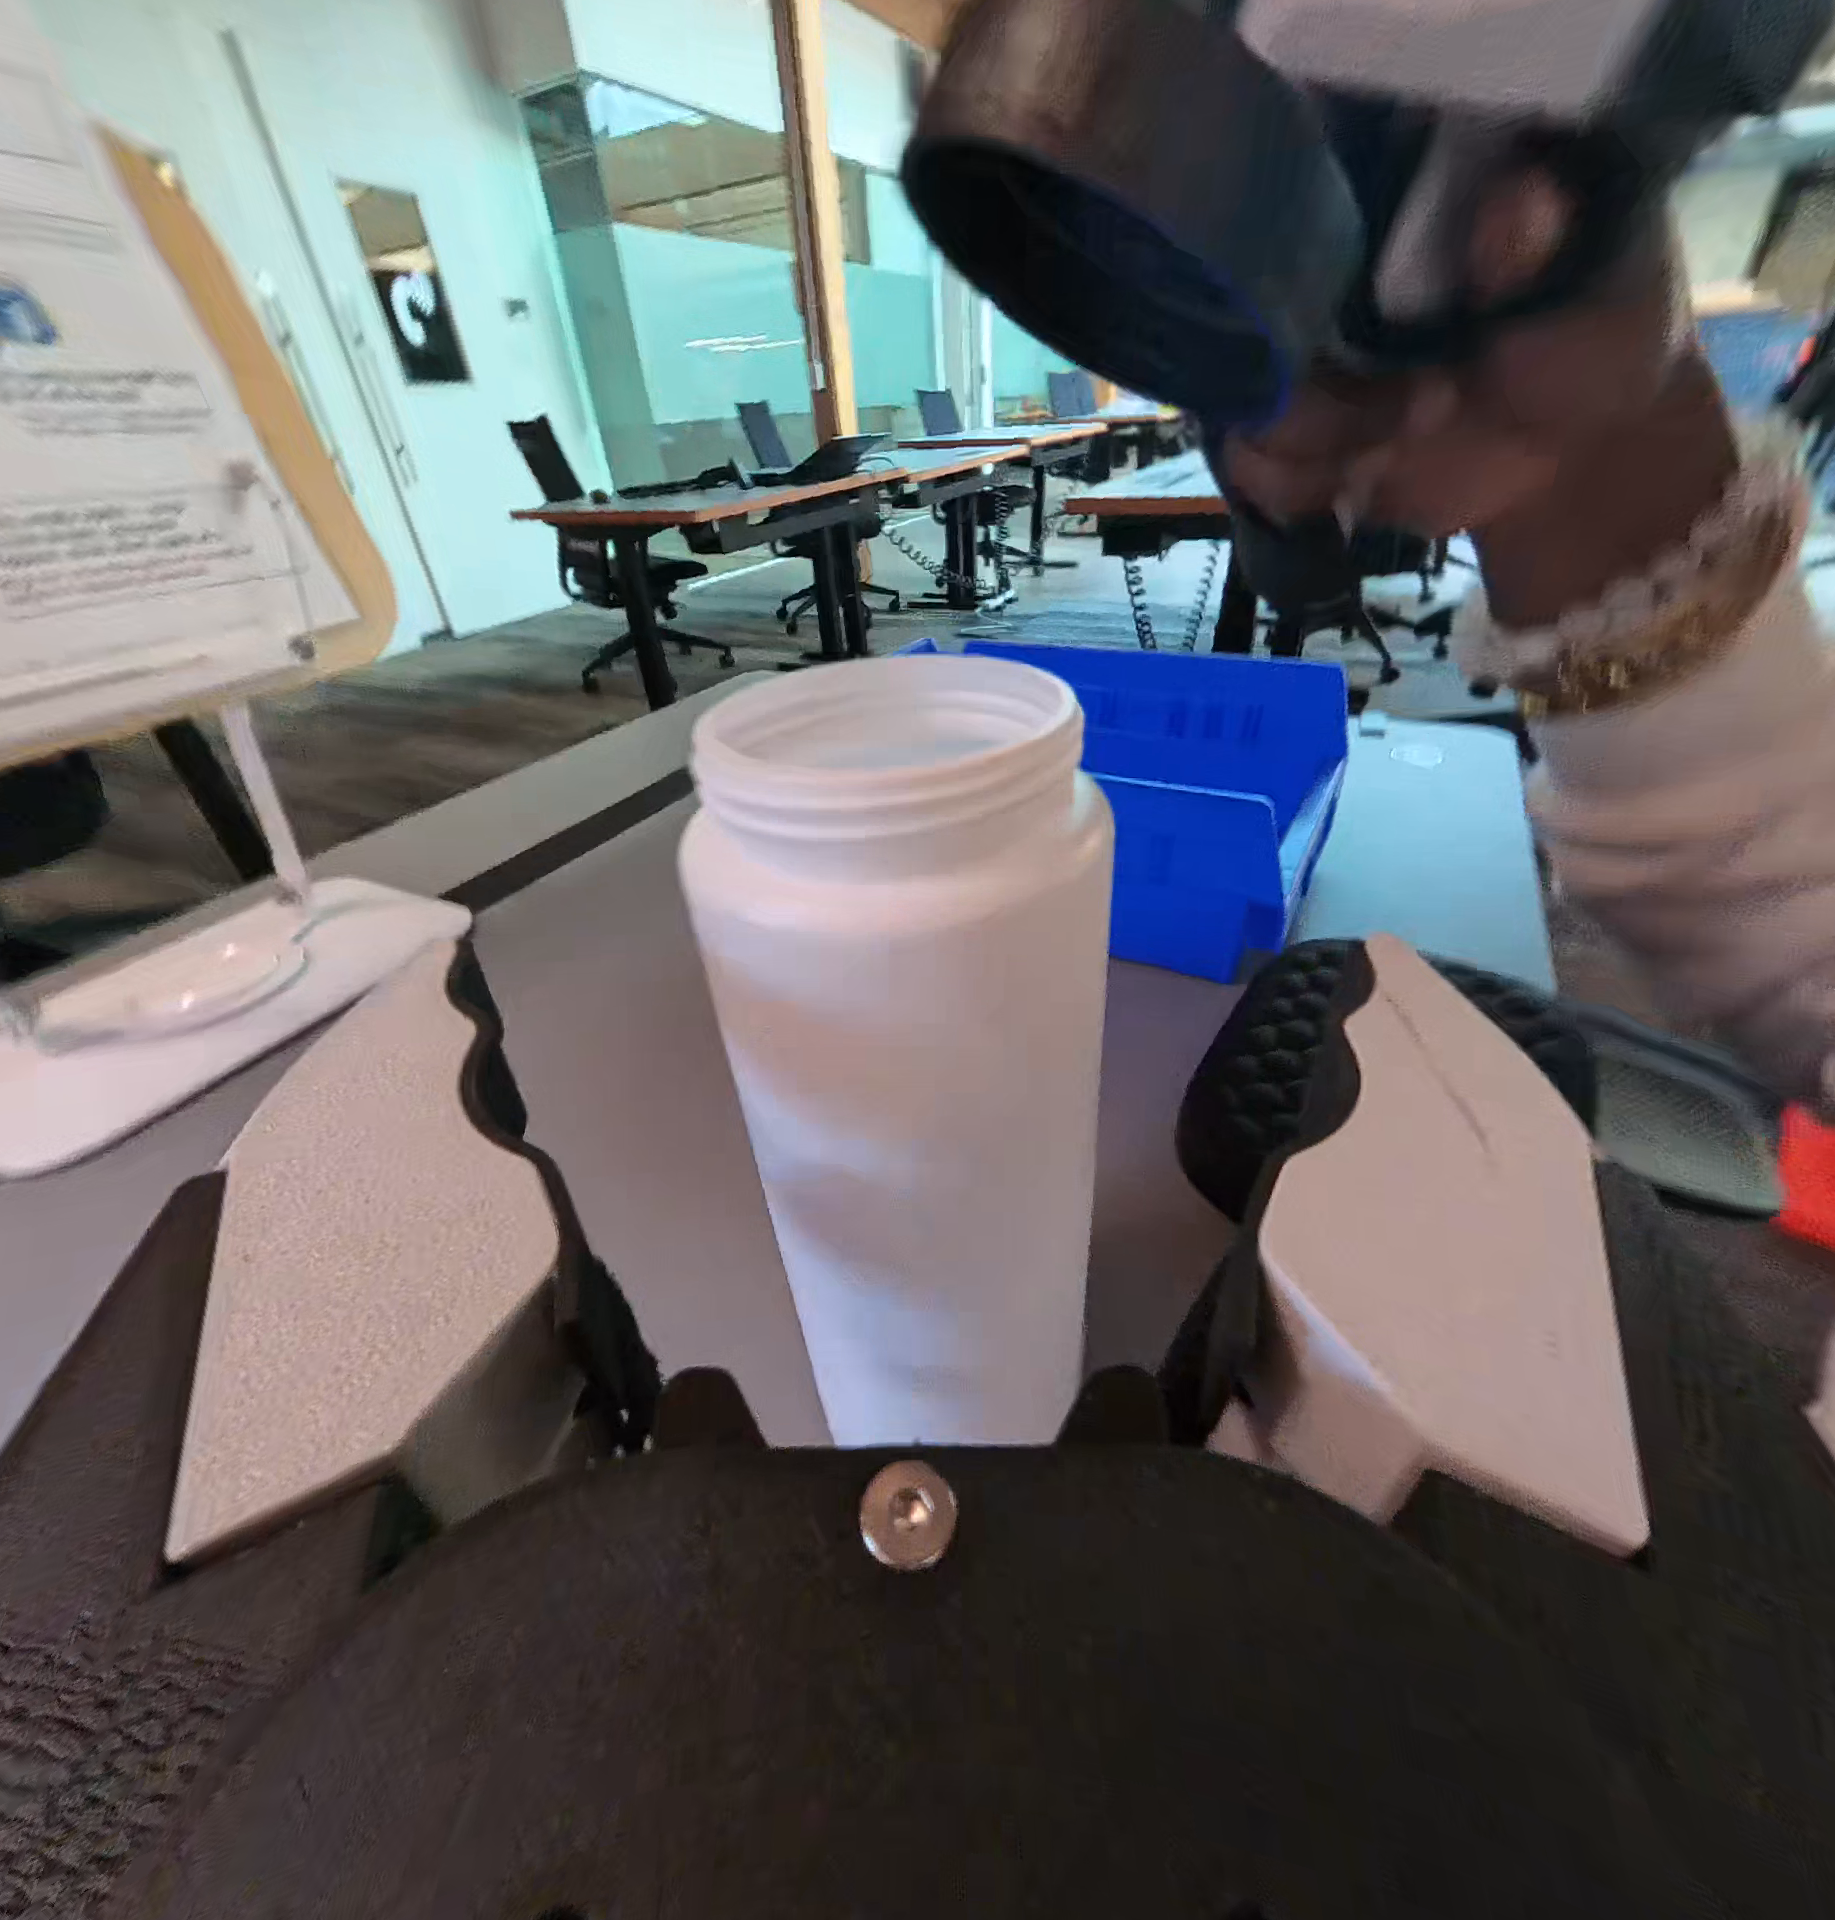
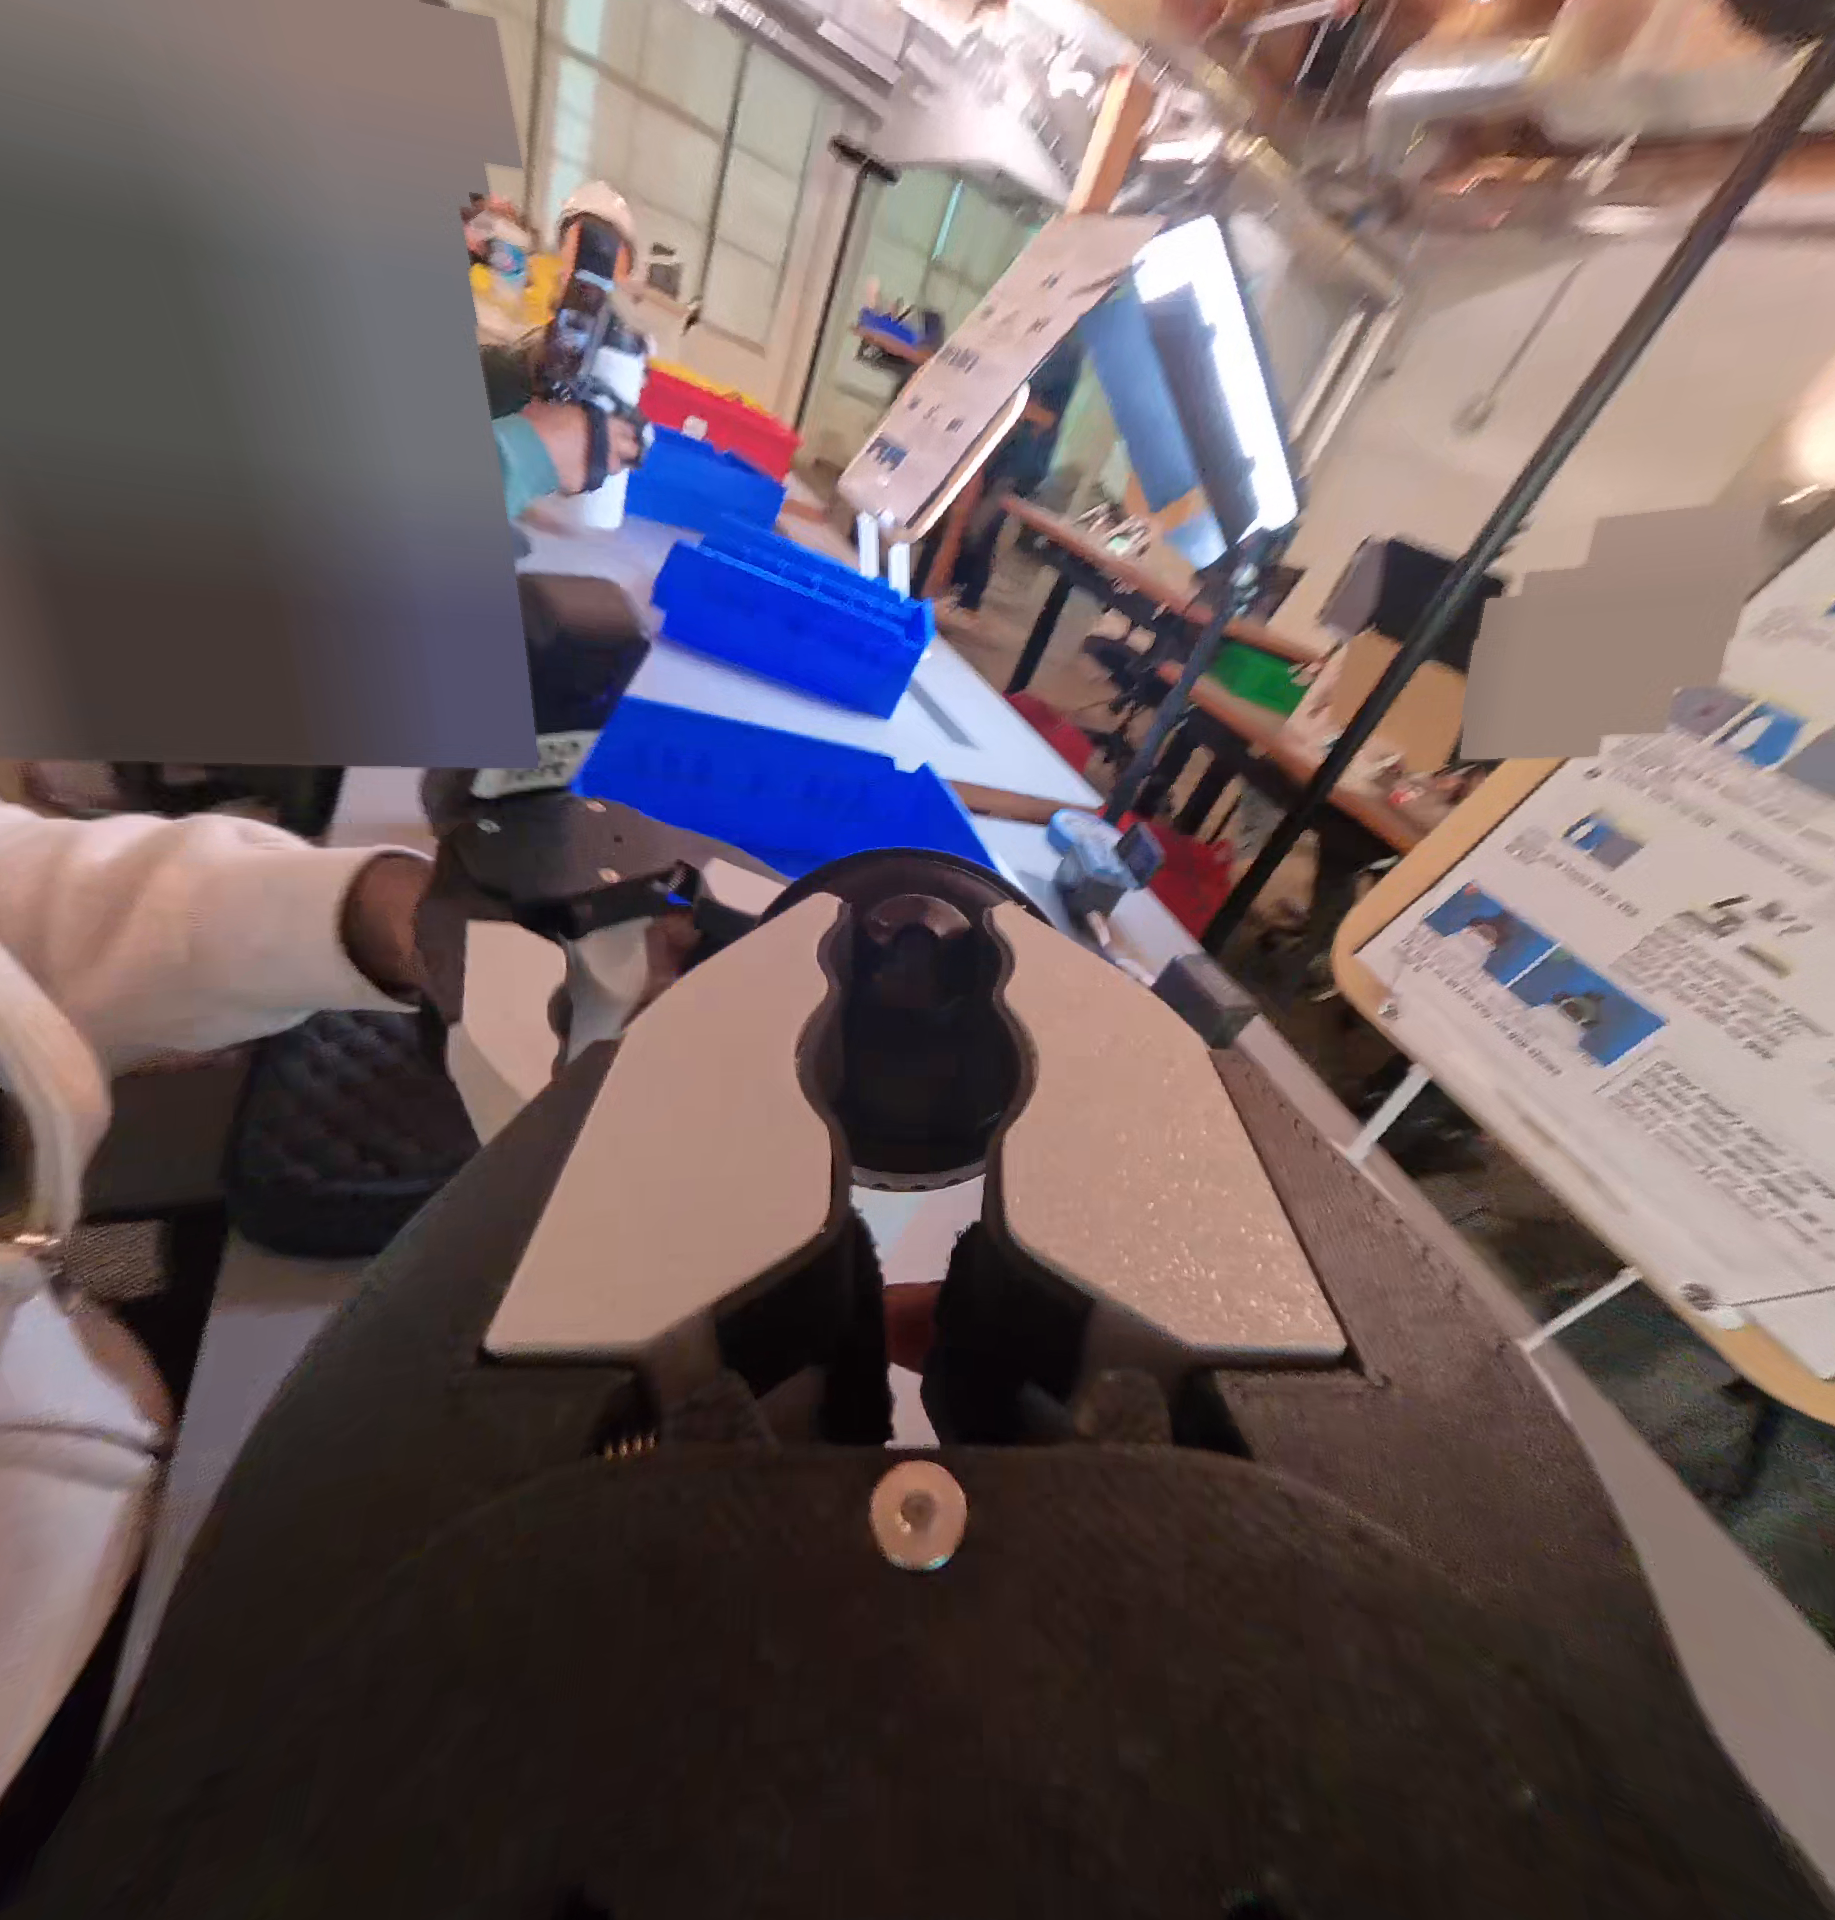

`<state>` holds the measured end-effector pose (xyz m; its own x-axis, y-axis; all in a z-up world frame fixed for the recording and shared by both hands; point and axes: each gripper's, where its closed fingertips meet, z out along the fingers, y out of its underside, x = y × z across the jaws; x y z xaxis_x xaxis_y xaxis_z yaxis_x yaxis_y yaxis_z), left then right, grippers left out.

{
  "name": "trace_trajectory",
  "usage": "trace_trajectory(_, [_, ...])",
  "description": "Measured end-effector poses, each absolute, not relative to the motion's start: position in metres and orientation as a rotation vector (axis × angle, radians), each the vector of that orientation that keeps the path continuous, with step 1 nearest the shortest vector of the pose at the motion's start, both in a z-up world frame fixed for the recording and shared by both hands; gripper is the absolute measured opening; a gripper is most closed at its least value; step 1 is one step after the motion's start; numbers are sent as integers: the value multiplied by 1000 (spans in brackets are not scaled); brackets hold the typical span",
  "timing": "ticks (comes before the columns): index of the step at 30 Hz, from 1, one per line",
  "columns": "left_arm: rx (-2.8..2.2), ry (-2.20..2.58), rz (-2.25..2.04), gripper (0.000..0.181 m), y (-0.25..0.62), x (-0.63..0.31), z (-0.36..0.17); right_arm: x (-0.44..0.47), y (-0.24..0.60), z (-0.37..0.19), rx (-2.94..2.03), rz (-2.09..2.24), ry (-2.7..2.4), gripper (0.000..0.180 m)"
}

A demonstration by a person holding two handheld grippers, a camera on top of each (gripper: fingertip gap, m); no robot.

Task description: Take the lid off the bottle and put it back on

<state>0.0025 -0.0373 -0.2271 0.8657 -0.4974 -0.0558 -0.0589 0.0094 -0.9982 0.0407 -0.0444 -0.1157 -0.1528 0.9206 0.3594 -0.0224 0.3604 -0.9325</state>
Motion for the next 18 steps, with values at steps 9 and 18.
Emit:
trace_trajectory(9, [-1478,436,-378,101,0,20,-255,4,-46,-138,-1077,1157,-1808,22])
trace_trajectory(18, [-1479,454,-399,100,-2,22,-256,-11,-44,-156,-1179,1009,-1958,23])
